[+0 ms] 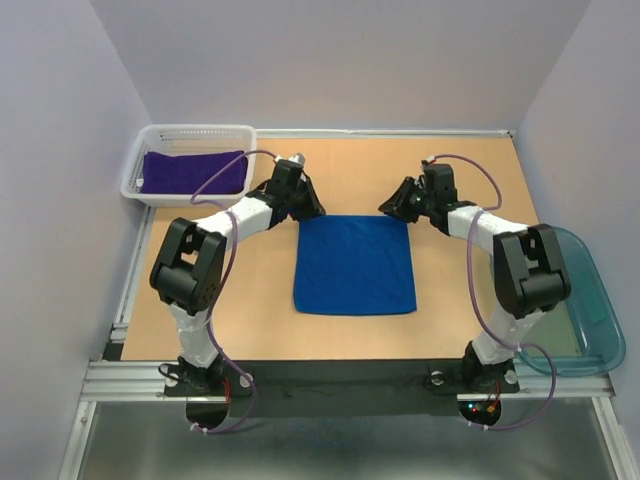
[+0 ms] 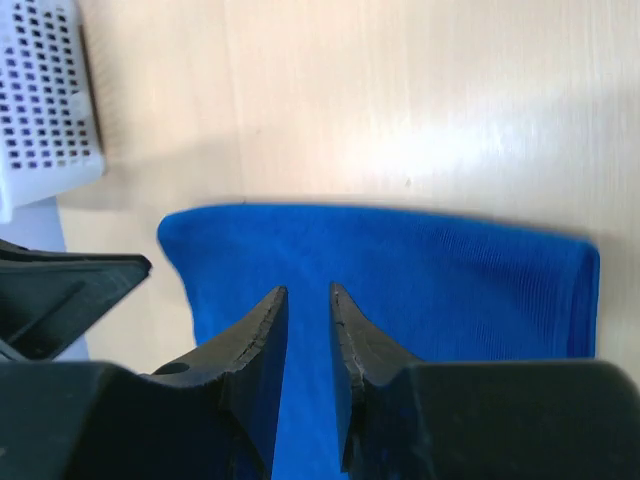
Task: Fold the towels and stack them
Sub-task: Fold the towel
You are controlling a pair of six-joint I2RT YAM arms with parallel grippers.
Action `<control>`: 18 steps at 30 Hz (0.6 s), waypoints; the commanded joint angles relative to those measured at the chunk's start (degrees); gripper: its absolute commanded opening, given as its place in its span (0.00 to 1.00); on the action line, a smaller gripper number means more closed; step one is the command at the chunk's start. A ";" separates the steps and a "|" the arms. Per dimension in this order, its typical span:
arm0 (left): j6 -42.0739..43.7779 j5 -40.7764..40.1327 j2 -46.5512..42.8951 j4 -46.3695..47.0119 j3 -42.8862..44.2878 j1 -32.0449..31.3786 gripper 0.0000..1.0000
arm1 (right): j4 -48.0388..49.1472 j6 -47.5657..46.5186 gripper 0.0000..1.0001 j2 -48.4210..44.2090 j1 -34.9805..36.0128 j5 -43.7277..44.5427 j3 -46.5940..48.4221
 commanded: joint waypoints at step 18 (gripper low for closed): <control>7.28 -0.17 7.71 6.32 -3.11 7.42 0.20 | 15.43 -3.97 0.30 5.66 -9.81 0.78 -5.73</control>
